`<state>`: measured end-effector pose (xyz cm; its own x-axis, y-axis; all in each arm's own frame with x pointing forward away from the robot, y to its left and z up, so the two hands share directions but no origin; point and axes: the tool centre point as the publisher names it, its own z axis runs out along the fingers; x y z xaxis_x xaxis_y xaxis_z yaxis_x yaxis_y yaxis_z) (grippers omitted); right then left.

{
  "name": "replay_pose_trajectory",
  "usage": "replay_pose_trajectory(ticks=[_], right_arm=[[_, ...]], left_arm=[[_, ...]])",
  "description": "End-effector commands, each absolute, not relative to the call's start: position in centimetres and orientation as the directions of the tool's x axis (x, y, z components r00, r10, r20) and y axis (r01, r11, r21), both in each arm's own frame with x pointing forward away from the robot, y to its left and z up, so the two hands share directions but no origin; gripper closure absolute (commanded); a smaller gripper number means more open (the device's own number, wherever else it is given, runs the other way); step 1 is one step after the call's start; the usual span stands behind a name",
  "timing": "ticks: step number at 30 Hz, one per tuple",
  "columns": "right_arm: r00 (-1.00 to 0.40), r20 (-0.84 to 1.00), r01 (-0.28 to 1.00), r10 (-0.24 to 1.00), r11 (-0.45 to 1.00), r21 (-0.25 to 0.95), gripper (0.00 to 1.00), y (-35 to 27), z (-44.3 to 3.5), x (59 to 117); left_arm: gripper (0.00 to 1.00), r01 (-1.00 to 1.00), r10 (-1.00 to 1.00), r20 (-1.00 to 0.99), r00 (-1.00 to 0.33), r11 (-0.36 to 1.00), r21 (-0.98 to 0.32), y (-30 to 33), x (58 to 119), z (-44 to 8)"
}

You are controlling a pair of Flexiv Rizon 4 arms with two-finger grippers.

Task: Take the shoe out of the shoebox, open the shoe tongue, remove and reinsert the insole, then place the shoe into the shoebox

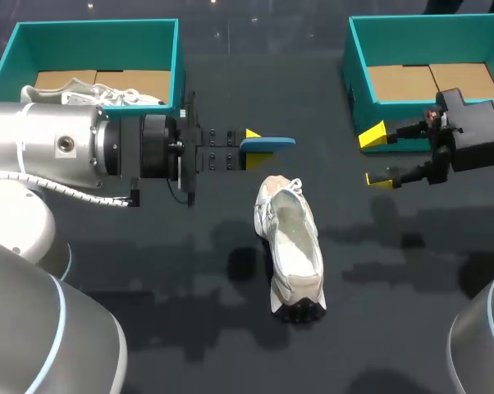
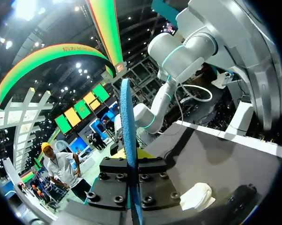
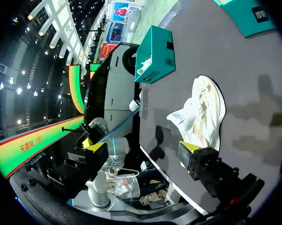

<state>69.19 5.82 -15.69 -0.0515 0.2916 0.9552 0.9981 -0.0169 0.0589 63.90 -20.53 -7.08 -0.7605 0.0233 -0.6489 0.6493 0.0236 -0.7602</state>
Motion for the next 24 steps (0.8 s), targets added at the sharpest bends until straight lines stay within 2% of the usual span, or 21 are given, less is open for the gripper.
replay_pose_trajectory(ticks=[1, 9, 14, 24], right_arm=[[-0.051, 0.955, 0.998, 0.293, -0.018, 0.059, 0.0, 6.0, -15.7, 69.1], [-0.051, 0.955, 0.998, 0.293, -0.018, 0.059, 0.0, 6.0, -15.7, 69.1], [-0.051, 0.955, 0.998, 0.293, -0.018, 0.059, 0.0, 6.0, -15.7, 69.1], [-0.051, 0.955, 0.998, 0.293, -0.018, 0.059, 0.0, 6.0, -15.7, 69.1]], left_arm=[[1.0, 0.691, -0.016, -0.691, -0.722, -0.007, -0.722, -21.0, 63.7, -8.0], [1.0, 0.691, -0.016, -0.691, -0.722, -0.007, -0.722, -21.0, 63.7, -8.0], [1.0, 0.784, 0.017, -0.784, -0.621, -0.009, -0.621, -21.2, 64.5, -9.6], [1.0, 0.947, 0.088, -0.943, -0.32, 0.001, -0.321, -20.9, 67.9, -12.8]])
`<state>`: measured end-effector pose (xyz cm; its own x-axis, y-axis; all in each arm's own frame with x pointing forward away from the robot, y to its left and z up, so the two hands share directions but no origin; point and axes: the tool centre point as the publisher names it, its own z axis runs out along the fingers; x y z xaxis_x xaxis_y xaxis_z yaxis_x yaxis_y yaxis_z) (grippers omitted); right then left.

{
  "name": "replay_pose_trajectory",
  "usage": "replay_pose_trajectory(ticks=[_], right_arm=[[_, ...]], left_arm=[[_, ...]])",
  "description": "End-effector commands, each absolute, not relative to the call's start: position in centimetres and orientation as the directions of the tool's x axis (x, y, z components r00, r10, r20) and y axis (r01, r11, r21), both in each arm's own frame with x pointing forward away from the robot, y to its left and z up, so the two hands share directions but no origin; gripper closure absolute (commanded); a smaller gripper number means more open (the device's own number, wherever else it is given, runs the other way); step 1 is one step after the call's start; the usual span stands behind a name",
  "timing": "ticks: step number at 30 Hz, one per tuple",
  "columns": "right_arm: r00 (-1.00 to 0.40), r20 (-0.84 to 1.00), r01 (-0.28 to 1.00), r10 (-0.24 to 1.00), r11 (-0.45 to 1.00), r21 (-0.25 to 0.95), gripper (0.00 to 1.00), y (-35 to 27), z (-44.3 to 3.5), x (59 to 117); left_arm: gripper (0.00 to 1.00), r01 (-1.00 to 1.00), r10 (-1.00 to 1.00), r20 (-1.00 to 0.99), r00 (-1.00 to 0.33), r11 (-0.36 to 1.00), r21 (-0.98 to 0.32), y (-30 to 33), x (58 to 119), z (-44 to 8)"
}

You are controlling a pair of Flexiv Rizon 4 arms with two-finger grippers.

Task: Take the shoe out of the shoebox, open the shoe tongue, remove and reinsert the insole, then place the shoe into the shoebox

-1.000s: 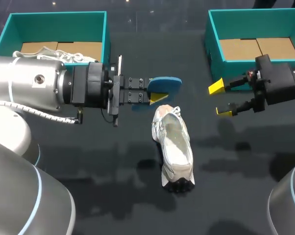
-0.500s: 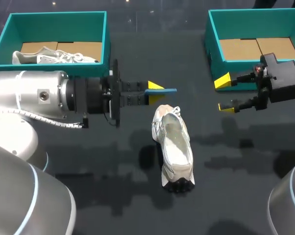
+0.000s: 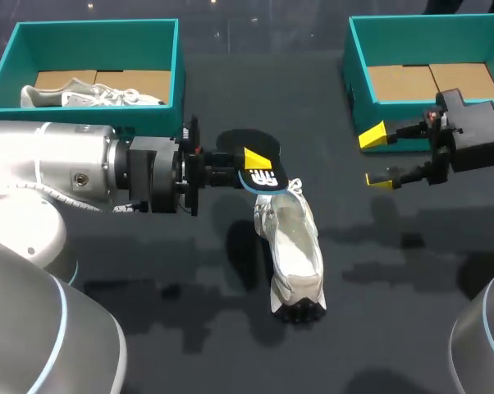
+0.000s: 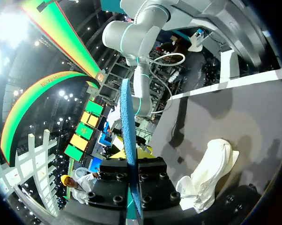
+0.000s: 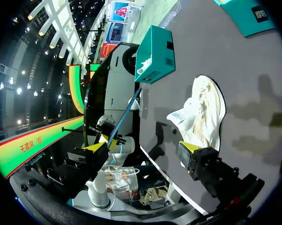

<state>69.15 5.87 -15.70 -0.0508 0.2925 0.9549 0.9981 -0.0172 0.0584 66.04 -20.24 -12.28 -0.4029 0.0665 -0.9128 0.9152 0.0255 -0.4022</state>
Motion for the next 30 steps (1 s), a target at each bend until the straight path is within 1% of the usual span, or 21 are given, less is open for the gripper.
replay_pose_trajectory(ticks=[1, 3, 6, 8, 12, 13, 18, 23, 25, 30], right_arm=[[-0.051, 0.955, 0.998, 0.293, -0.018, 0.059, 0.0, 6.0, -15.7, 69.1], [-0.051, 0.955, 0.998, 0.293, -0.018, 0.059, 0.0, 6.0, -15.7, 69.1], [-0.051, 0.955, 0.998, 0.293, -0.018, 0.059, 0.0, 6.0, -15.7, 69.1], [-0.051, 0.955, 0.998, 0.293, -0.018, 0.059, 0.0, 6.0, -15.7, 69.1], [-0.051, 0.955, 0.997, 0.293, -0.031, 0.063, 0.0, 6.2, -15.6, 69.6], [-0.055, 0.955, 0.997, 0.293, -0.031, 0.067, 0.0, 6.3, -15.5, 69.6], [-0.066, 0.965, 0.997, 0.255, -0.02, 0.074, 0.0, 7.6, -15.2, 69.9], [-0.076, 0.977, 0.997, 0.199, 0.002, 0.077, 0.0, 8.7, -15.2, 70.5], [-0.08, 0.978, 0.997, 0.193, 0.022, 0.077, 0.0, 8.9, -15.2, 70.7], [-0.08, 0.978, 0.997, 0.193, 0.022, 0.077, 0.0, 8.9, -15.2, 70.7]], left_arm=[[1.0, 0.951, 0.093, -0.947, -0.308, -0.002, -0.31, -20.9, 68.3, -13.0], [1.0, 0.965, 0.095, -0.96, -0.262, 0.0, -0.263, -21.0, 69.0, -13.4], [1.0, 0.973, 0.081, -0.969, -0.233, 0.017, -0.232, -21.3, 70.0, -14.1], [1.0, 0.98, 0.073, -0.977, -0.199, 0.046, -0.196, -21.4, 70.7, -14.5], [1.0, 0.98, 0.054, -0.981, -0.185, 0.083, -0.18, -21.7, 71.8, -15.1], [1.0, 0.983, 0.062, -0.985, -0.162, 0.102, -0.155, -21.8, 72.0, -15.2], [1.0, 0.989, 0.06, -0.993, -0.103, 0.109, -0.096, -22.6, 71.7, -15.7], [1.0, 0.995, 0.081, -0.997, -0.008, 0.101, 0.0, -23.3, 71.1, -15.9], [1.0, 0.997, 0.11, -0.994, -0.012, 0.071, -0.004, -23.4, 70.9, -15.7], [1.0, 0.997, 0.11, -0.994, -0.012, 0.071, -0.004, -23.4, 70.9, -15.7]])
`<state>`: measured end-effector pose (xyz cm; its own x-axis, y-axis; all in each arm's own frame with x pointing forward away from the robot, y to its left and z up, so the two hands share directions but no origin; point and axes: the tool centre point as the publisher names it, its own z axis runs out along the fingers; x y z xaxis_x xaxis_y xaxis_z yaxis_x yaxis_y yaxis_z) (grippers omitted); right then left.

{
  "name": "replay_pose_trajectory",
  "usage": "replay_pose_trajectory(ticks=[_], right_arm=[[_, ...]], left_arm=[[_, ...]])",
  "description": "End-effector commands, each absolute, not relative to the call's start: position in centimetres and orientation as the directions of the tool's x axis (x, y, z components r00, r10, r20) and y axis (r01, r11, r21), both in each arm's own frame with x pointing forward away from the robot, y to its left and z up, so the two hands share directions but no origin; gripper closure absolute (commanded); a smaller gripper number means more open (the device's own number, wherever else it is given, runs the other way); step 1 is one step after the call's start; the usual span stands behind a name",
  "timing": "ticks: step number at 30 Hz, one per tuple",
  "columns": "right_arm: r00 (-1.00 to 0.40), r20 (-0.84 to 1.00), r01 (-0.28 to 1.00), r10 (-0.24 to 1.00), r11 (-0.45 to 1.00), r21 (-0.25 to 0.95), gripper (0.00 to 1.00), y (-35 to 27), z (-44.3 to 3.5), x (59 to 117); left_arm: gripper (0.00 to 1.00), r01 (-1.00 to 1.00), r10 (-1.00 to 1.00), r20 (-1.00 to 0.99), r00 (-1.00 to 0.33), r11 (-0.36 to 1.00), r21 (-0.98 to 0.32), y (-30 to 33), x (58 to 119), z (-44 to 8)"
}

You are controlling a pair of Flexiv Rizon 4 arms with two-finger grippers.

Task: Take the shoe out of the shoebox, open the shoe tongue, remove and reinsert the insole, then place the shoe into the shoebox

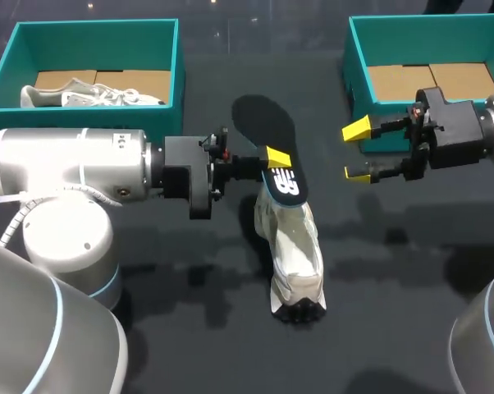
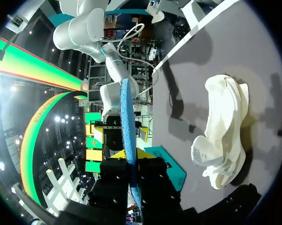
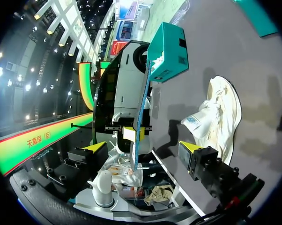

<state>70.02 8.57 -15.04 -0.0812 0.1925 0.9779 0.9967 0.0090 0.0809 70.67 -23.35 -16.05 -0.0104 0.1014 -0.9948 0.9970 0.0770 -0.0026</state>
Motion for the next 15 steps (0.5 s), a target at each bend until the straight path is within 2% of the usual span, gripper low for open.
replay_pose_trajectory(ticks=[1, 7, 15], right_arm=[[-0.08, 0.978, 0.997, 0.193, 0.022, 0.077, 0.0, 8.9, -15.2, 70.7], [-0.075, 0.978, 0.997, 0.197, 0.016, 0.074, 0.0, 9.3, -15.4, 71.3], [-0.058, 0.98, 0.998, 0.189, -0.02, 0.063, 0.0, 12.1, -15.7, 73.8]], left_arm=[[1.0, 0.997, 0.11, -0.994, -0.012, 0.071, -0.004, -23.4, 70.9, -15.7], [1.0, 0.997, 0.089, -0.996, -0.012, 0.078, -0.005, -23.6, 70.8, -15.9], [1.0, 0.989, 0.037, -0.993, 0.109, 0.095, 0.112, -26.1, 69.6, -17.1]])
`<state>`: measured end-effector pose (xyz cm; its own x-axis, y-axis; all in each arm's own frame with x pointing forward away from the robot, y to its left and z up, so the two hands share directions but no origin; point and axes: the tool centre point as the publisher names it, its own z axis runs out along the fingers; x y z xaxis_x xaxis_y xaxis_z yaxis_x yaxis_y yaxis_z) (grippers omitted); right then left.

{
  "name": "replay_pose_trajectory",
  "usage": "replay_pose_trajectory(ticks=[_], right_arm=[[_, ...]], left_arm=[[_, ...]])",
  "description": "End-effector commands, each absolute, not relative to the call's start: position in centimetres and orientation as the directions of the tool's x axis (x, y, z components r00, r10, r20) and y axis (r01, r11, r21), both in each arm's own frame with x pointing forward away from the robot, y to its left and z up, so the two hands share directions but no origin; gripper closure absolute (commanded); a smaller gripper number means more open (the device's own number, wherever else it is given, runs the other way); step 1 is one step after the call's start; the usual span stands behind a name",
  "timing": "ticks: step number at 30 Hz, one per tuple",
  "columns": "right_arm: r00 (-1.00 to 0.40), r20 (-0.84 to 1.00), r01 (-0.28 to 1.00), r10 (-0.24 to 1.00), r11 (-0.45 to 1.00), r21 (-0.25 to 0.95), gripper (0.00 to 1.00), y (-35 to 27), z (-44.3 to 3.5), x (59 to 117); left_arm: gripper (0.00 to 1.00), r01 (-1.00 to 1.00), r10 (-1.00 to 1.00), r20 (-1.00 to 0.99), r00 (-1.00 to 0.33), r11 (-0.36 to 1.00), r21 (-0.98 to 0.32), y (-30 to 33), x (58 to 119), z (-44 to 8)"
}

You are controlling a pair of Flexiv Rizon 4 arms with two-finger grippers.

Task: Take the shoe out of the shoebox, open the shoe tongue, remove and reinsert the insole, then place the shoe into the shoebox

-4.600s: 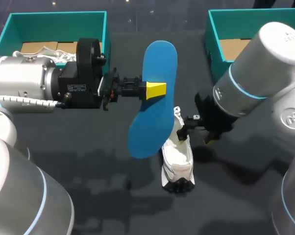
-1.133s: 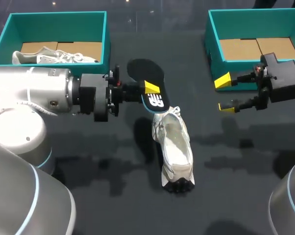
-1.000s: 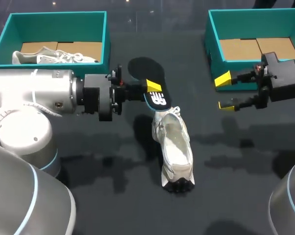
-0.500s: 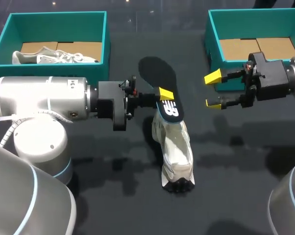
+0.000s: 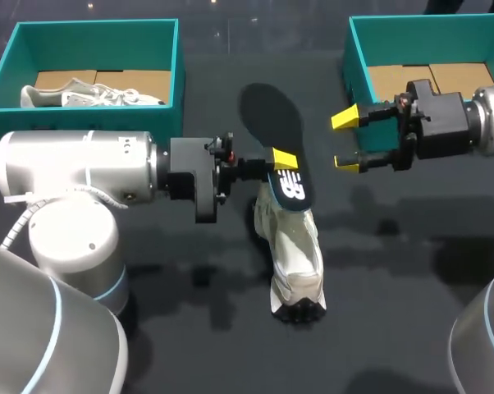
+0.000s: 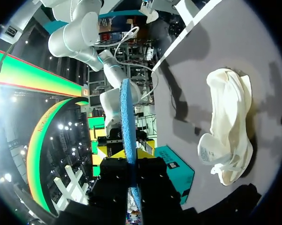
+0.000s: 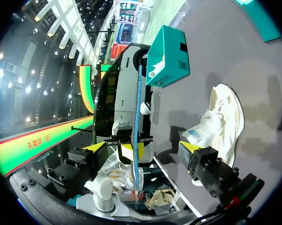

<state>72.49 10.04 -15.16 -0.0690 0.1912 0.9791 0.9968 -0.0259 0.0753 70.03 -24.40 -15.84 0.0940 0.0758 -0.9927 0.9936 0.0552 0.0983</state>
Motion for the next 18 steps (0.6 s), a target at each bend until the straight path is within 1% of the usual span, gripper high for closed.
replay_pose_trajectory(ticks=[1, 8, 9, 11, 12, 13, 14, 16, 17, 18], right_arm=[[-0.058, 0.981, 0.998, 0.187, -0.02, 0.063, 0.0, 12.2, -15.7, 73.8], [-0.055, 0.979, 0.998, 0.194, -0.007, 0.057, 0.0, 13.6, -16.2, 74.0], [-0.054, 0.979, 0.998, 0.195, -0.004, 0.056, 0.02, 13.7, -16.2, 74.0], [-0.05, 0.979, 0.999, 0.197, 0.0, 0.051, 0.15, 13.9, -16.5, 74.0], [-0.05, 0.979, 0.999, 0.196, 0.001, 0.051, 0.18, 13.9, -16.5, 74.0], [-0.048, 0.979, 0.999, 0.197, 0.0, 0.048, 0.24, 14.0, -16.6, 74.0], [-0.045, 0.979, 0.999, 0.198, 0.0, 0.046, 0.35, 14.0, -16.7, 73.9], [-0.039, 0.98, 0.999, 0.197, -0.006, 0.041, 0.47, 14.0, -16.8, 73.7], [-0.037, 0.98, 0.999, 0.197, -0.007, 0.039, 0.51, 13.9, -16.9, 73.6], [-0.035, 0.98, 0.999, 0.196, -0.009, 0.037, 0.51, 13.9, -16.9, 73.5]], left_arm=[[1.0, 0.988, 0.038, -0.993, 0.113, 0.098, 0.117, -26.4, 69.6, -17.2], [1.0, 0.989, 0.047, -0.991, 0.122, 0.083, 0.125, -28.0, 69.9, -17.6], [1.0, 0.989, 0.046, -0.992, 0.122, 0.083, 0.125, -28.1, 70.0, -17.6], [1.0, 0.987, 0.049, -0.99, 0.13, 0.086, 0.134, -28.3, 70.1, -17.5], [1.0, 0.987, 0.05, -0.99, 0.132, 0.089, 0.136, -28.4, 70.2, -17.5], [1.0, 0.986, 0.054, -0.989, 0.136, 0.094, 0.141, -28.5, 70.2, -17.4], [1.0, 0.985, 0.055, -0.989, 0.138, 0.095, 0.143, -28.5, 70.3, -17.4], [1.0, 0.983, 0.064, -0.987, 0.146, 0.103, 0.152, -28.5, 70.3, -17.4], [1.0, 0.983, 0.065, -0.987, 0.148, 0.104, 0.154, -28.5, 70.3, -17.4], [1.0, 0.982, 0.067, -0.986, 0.15, 0.104, 0.156, -28.5, 70.3, -17.4]])
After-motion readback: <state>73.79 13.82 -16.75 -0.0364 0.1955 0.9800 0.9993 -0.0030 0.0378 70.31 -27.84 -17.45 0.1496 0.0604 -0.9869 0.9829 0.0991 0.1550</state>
